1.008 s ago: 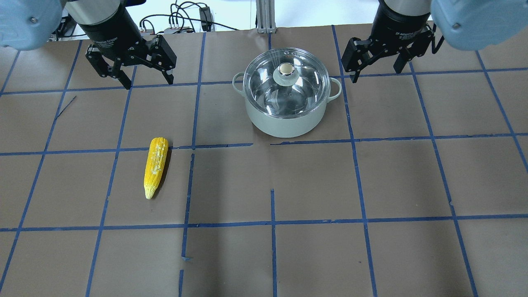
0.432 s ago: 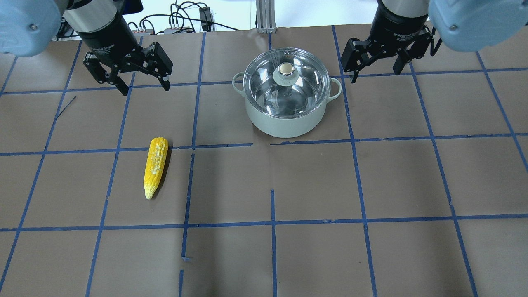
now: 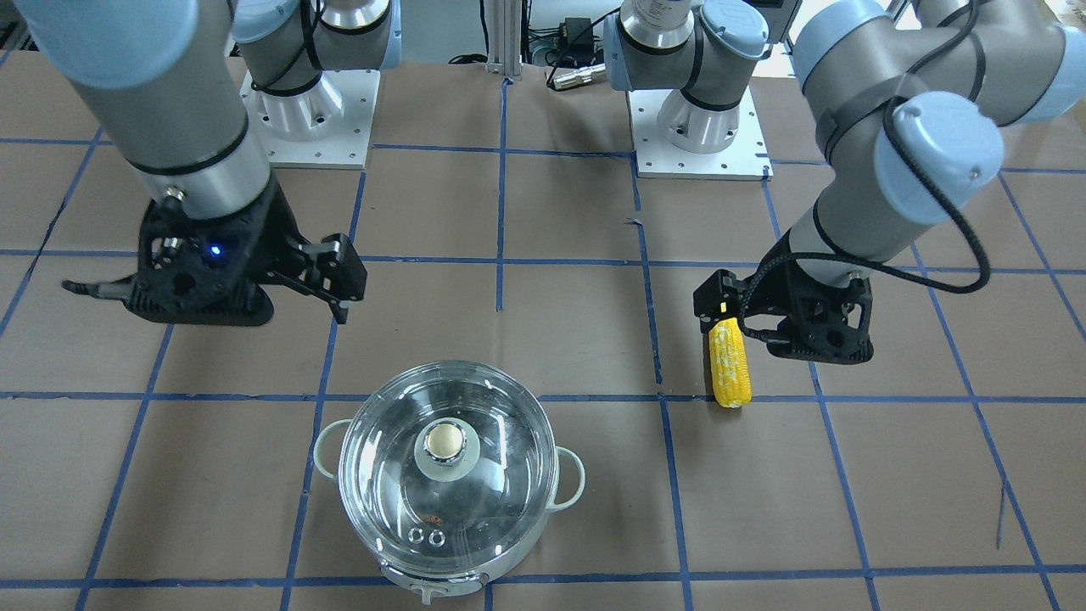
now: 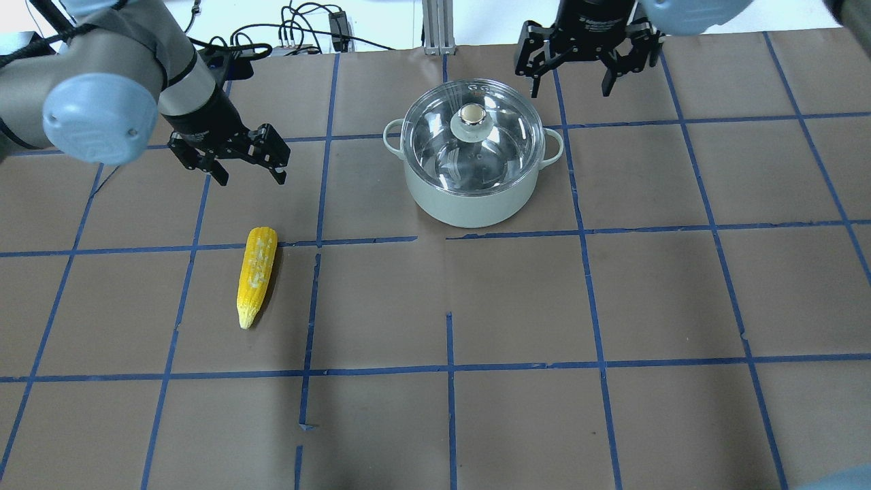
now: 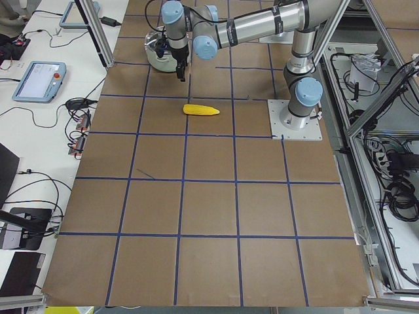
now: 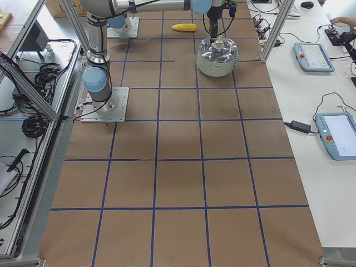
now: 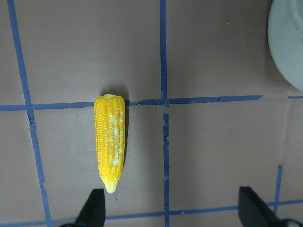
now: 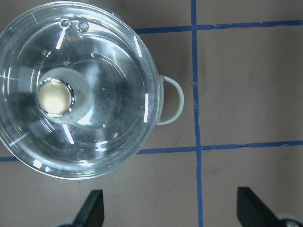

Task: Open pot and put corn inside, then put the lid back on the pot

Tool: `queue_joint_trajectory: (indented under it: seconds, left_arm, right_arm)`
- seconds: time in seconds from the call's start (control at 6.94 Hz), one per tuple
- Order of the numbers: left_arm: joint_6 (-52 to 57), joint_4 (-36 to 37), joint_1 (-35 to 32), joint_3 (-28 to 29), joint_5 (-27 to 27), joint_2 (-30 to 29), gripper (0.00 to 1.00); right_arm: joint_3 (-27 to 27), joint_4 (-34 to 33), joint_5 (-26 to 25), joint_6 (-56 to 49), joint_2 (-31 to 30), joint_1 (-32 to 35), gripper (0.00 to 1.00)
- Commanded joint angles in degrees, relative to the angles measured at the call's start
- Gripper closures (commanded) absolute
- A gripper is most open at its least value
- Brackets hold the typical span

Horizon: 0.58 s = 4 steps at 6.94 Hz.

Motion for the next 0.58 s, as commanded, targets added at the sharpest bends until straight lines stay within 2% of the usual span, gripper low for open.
queue_joint_trajectory:
  seconds: [0.0,0.29,0.43]
  left_arm:
    - [2.3,8.9,3.4,-5.5,0.0,-2.4,0.0]
    - [6.0,9.9,5.4,-8.7,0.0,-2.3,0.0]
    - [6.2,14.7,5.5,-11.3,0.0,-2.3,0.0]
  right_arm:
    - [-6.6,-3.1,-0.7,8.3,10.0,6.0,0.03]
    - [-6.6,-5.5,0.0,12.0,13.1,6.9,0.02]
    - [-6.5,-7.6,0.1,11.9,13.7,6.6,0.02]
